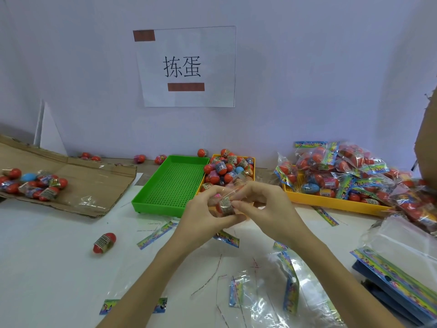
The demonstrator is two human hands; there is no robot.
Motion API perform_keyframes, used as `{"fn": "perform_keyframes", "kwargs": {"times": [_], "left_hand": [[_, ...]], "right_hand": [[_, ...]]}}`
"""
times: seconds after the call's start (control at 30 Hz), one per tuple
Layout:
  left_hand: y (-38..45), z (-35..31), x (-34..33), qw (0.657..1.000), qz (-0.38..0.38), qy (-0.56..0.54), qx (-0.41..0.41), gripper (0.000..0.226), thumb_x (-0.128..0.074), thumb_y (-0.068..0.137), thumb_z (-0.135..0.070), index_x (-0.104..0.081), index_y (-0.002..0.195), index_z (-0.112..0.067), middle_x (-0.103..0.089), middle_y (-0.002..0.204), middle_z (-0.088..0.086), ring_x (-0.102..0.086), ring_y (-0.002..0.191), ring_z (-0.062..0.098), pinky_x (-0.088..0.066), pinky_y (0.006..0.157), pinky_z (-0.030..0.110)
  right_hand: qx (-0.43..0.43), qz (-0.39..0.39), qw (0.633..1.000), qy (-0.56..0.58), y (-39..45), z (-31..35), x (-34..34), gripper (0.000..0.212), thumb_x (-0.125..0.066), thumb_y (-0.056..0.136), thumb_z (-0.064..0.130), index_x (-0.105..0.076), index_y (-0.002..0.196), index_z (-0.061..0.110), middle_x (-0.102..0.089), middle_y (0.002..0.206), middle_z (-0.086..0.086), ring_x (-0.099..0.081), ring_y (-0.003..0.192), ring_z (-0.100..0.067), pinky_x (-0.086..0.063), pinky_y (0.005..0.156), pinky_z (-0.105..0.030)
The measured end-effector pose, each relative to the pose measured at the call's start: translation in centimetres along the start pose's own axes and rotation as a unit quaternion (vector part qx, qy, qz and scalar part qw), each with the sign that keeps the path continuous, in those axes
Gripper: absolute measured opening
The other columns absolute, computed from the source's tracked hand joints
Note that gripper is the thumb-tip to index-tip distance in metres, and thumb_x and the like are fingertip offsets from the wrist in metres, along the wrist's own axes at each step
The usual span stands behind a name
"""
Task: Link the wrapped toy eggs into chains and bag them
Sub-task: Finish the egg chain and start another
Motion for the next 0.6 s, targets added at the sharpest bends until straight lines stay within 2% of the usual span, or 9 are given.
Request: {"fn": "perform_keyframes", "kwargs": {"times": [0.07, 0.17, 0.23, 0.27, 0.33, 0.4, 0.43, 0.5, 0.6], "left_hand": [[-0.1, -0.5, 0.1, 1.0, -0.008, 0.015, -0.014, 0.042, -0.092, 0.073, -0.039, -0.071, 0.108, -0.028, -0.077, 0.084, -0.005, -0.074, 0.072, 0.013, -0.06, 0.067, 0.036], [-0.3, -1.0, 0.2, 0.991, -0.021, 0.117, -0.059, 0.037, -0.085, 0.076, -0.051, -0.07, 0.104, -0.033, -0.074, 0.081, -0.01, -0.069, 0.068, 0.008, -0.058, 0.065, 0.039], [-0.5, -1.3, 0.1, 0.98, -0.025, 0.18, -0.08, 0.033, -0.077, 0.077, -0.053, -0.068, 0.105, -0.036, -0.073, 0.079, -0.013, -0.067, 0.067, 0.008, -0.056, 0.064, 0.039], [-0.5, -1.3, 0.2, 0.977, -0.027, 0.194, -0.083, 0.033, -0.075, 0.077, -0.051, -0.068, 0.106, -0.036, -0.073, 0.078, -0.014, -0.068, 0.069, 0.01, -0.055, 0.066, 0.041], [-0.5, -1.1, 0.3, 0.977, -0.024, 0.194, -0.081, 0.034, -0.074, 0.076, -0.043, -0.069, 0.109, -0.038, -0.073, 0.076, -0.016, -0.069, 0.07, 0.012, -0.055, 0.069, 0.041], [-0.4, -1.0, -0.1, 0.98, -0.01, 0.183, -0.083, 0.035, -0.075, 0.076, -0.04, -0.068, 0.11, -0.038, -0.071, 0.077, -0.015, -0.066, 0.069, 0.012, -0.055, 0.069, 0.041], [-0.4, -0.9, -0.2, 0.981, 0.0, 0.176, -0.083, 0.033, -0.074, 0.076, -0.042, -0.068, 0.109, -0.038, -0.071, 0.078, -0.014, -0.066, 0.071, 0.012, -0.054, 0.069, 0.04], [-0.3, -0.8, -0.5, 0.985, 0.02, 0.154, -0.081, 0.029, -0.074, 0.078, -0.048, -0.068, 0.105, -0.039, -0.071, 0.083, -0.013, -0.067, 0.075, 0.011, -0.055, 0.071, 0.037], [0.1, -0.3, -0.3, 0.991, 0.025, 0.126, -0.046, 0.026, -0.084, 0.081, -0.046, -0.069, 0.1, -0.037, -0.075, 0.087, -0.012, -0.07, 0.083, 0.006, -0.056, 0.076, 0.032]], "right_hand": [[0.005, 0.02, 1.0, -0.009, 0.0, 0.1, -0.1, 0.008, -0.073, 0.094, 0.016, -0.075, 0.096, 0.024, -0.074, 0.091, 0.015, -0.068, 0.089, -0.002, -0.054, 0.073, -0.017], [0.026, 0.045, 0.997, -0.049, -0.3, 0.6, -0.6, 0.016, -0.066, 0.098, 0.014, -0.072, 0.1, 0.028, -0.072, 0.095, 0.02, -0.064, 0.095, 0.002, -0.046, 0.074, -0.01], [0.037, 0.074, 0.993, -0.081, -0.5, 0.7, -1.4, 0.019, -0.062, 0.1, 0.016, -0.073, 0.103, 0.031, -0.069, 0.099, 0.02, -0.06, 0.1, -0.002, -0.045, 0.08, -0.015], [0.035, 0.089, 0.991, -0.093, -0.5, 0.7, -1.8, 0.02, -0.061, 0.101, 0.017, -0.074, 0.102, 0.032, -0.068, 0.101, 0.018, -0.056, 0.102, -0.004, -0.046, 0.085, -0.023], [0.03, 0.112, 0.988, -0.104, -0.5, 0.4, -2.3, 0.02, -0.059, 0.102, 0.019, -0.075, 0.099, 0.032, -0.064, 0.105, 0.013, -0.051, 0.105, -0.009, -0.044, 0.092, -0.034], [0.032, 0.118, 0.986, -0.111, -0.5, 0.4, -2.4, 0.021, -0.058, 0.102, 0.018, -0.075, 0.1, 0.03, -0.063, 0.109, 0.011, -0.05, 0.107, -0.01, -0.043, 0.096, -0.036], [0.038, 0.108, 0.987, -0.11, -0.5, 0.6, -2.3, 0.02, -0.059, 0.102, 0.018, -0.076, 0.103, 0.029, -0.063, 0.108, 0.012, -0.05, 0.106, -0.007, -0.044, 0.095, -0.032], [0.055, 0.065, 0.993, -0.084, -0.4, 1.0, -1.5, 0.02, -0.063, 0.1, 0.015, -0.078, 0.106, 0.026, -0.066, 0.102, 0.017, -0.056, 0.1, -0.003, -0.046, 0.084, -0.016], [0.07, -0.001, 0.997, -0.045, -0.4, 1.4, -0.3, 0.02, -0.067, 0.097, 0.011, -0.077, 0.108, 0.025, -0.071, 0.093, 0.021, -0.063, 0.092, 0.0, -0.045, 0.073, -0.01]]}}
Point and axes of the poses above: each hand's wrist, its own y-axis towards the middle knuckle, its own x-axis out of the back of the hand, z = x × y, the point moved 7 cm from there along y, towards the middle knuckle
